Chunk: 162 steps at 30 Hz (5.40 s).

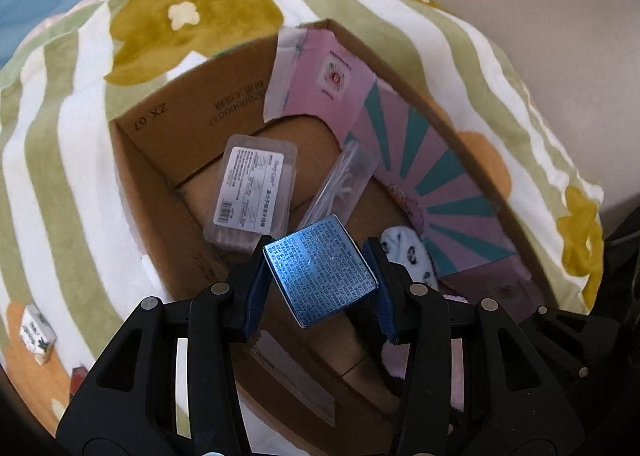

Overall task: Organize objects
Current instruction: 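Carry the sponge and blue cube into the cardboard box and open both tools, then withdraw both tools from the cardboard box back over the tissue pack and lipstick, then grasp the dark red lipstick with the right tool while the left tool grasps the tissue pack, then carry the lipstick and tissue pack into the cardboard box and open both tools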

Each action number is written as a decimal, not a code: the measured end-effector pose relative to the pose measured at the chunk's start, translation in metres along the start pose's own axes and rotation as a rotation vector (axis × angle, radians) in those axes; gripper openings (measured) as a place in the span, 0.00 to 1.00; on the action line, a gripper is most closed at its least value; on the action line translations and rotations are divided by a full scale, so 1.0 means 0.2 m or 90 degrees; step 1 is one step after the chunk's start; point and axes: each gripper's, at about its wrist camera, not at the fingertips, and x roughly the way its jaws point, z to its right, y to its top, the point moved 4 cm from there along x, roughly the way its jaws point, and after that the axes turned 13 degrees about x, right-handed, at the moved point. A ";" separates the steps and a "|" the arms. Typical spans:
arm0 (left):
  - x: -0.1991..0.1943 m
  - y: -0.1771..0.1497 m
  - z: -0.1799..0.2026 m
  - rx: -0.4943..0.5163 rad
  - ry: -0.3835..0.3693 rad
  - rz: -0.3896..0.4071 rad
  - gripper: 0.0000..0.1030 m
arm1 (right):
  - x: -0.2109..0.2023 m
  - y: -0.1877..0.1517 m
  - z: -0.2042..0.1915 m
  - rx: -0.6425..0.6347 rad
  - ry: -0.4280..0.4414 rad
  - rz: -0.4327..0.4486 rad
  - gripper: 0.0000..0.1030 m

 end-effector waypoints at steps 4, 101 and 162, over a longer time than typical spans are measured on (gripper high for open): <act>0.01 0.00 0.00 0.011 0.008 -0.003 0.41 | -0.01 -0.02 -0.01 -0.008 0.011 -0.007 0.48; -1.54 -1.02 -1.04 -0.268 0.201 0.074 1.00 | -0.62 -0.24 -1.31 -0.247 0.096 0.125 1.00; -0.39 -1.07 -1.44 -0.283 0.100 0.027 0.69 | 0.45 -0.36 -1.42 -0.314 0.108 0.097 0.78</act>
